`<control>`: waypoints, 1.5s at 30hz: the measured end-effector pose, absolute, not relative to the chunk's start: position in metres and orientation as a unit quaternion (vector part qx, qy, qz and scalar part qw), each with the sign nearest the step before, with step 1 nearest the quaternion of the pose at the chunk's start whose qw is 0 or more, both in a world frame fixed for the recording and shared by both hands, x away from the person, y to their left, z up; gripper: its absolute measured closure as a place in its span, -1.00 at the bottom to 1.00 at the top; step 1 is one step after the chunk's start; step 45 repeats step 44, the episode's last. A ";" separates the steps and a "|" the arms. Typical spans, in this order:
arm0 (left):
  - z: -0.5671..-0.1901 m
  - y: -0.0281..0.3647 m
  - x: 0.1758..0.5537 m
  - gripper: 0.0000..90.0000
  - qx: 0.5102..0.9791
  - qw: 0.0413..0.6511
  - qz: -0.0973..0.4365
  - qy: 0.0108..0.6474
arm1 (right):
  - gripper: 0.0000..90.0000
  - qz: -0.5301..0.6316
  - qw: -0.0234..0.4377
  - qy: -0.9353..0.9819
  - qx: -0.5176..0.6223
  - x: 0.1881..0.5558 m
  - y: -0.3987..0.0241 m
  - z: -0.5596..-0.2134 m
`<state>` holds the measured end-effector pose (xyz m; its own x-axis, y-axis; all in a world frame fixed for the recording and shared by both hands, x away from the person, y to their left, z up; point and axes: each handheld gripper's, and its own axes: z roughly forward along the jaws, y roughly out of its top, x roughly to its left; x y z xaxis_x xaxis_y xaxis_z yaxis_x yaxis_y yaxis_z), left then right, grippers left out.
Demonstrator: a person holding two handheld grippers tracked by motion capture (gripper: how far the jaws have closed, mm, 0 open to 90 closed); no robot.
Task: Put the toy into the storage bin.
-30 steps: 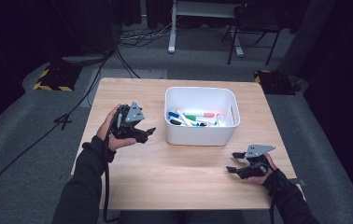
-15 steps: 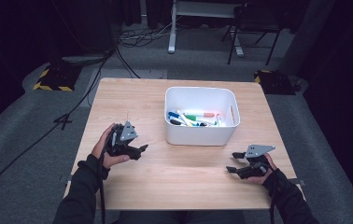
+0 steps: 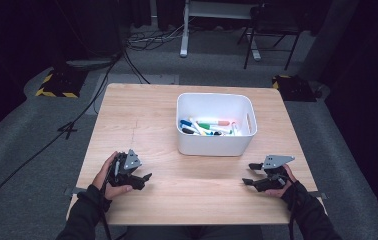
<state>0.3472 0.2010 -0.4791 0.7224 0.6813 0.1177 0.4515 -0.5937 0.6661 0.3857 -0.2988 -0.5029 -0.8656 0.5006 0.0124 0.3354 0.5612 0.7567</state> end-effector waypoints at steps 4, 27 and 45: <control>-0.493 0.206 0.339 -0.64 0.873 0.302 0.170 0.344 | -0.29 0.403 0.105 0.878 0.236 0.386 -0.299 -0.503; -0.502 0.221 0.324 -0.65 0.847 0.336 0.143 0.387 | -0.29 0.402 0.106 0.878 0.237 0.386 -0.299 -0.503; -0.503 0.221 0.325 -0.66 0.849 0.338 0.137 0.382 | -0.29 0.402 0.108 0.878 0.235 0.385 -0.299 -0.503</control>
